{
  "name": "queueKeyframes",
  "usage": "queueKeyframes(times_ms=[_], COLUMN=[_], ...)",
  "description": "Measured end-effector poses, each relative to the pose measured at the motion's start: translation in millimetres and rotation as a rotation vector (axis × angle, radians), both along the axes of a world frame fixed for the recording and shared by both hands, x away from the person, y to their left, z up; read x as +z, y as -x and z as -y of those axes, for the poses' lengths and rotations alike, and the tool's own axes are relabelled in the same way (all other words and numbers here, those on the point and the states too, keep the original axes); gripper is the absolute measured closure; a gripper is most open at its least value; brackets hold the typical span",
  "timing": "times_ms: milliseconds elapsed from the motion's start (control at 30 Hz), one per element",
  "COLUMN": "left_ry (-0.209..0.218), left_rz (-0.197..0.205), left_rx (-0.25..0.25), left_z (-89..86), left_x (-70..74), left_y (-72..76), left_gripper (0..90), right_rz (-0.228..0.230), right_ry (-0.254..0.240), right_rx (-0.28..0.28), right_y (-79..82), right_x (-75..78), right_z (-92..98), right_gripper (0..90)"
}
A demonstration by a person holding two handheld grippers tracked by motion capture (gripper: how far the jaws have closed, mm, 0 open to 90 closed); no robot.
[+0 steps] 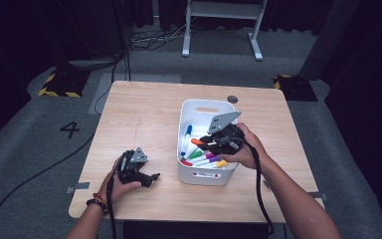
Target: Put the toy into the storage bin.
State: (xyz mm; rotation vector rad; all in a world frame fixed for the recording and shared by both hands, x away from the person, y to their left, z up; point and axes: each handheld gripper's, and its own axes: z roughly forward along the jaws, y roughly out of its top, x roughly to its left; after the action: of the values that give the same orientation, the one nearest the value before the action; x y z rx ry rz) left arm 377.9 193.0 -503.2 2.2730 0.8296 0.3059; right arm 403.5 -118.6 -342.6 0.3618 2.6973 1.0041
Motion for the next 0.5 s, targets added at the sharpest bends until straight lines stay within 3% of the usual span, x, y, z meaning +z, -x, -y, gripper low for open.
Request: queueKeyframes(times_ms=[267,500], left_ry=[0.000,0.001], left_rz=[0.003,0.003], left_rx=[-0.002,-0.003], left_z=[0.0,0.0], left_x=[-0.1,-0.1], left_y=[-0.2,-0.3], left_gripper=[13.7,13.7], right_rz=[-0.042,-0.048], right_ry=[0.038,0.063], right_rx=[-0.006,-0.002], right_y=[9.3,12.9], right_x=[-13.4,-19.3], right_z=[0.3,-5.2], right_gripper=[74.4,74.4])
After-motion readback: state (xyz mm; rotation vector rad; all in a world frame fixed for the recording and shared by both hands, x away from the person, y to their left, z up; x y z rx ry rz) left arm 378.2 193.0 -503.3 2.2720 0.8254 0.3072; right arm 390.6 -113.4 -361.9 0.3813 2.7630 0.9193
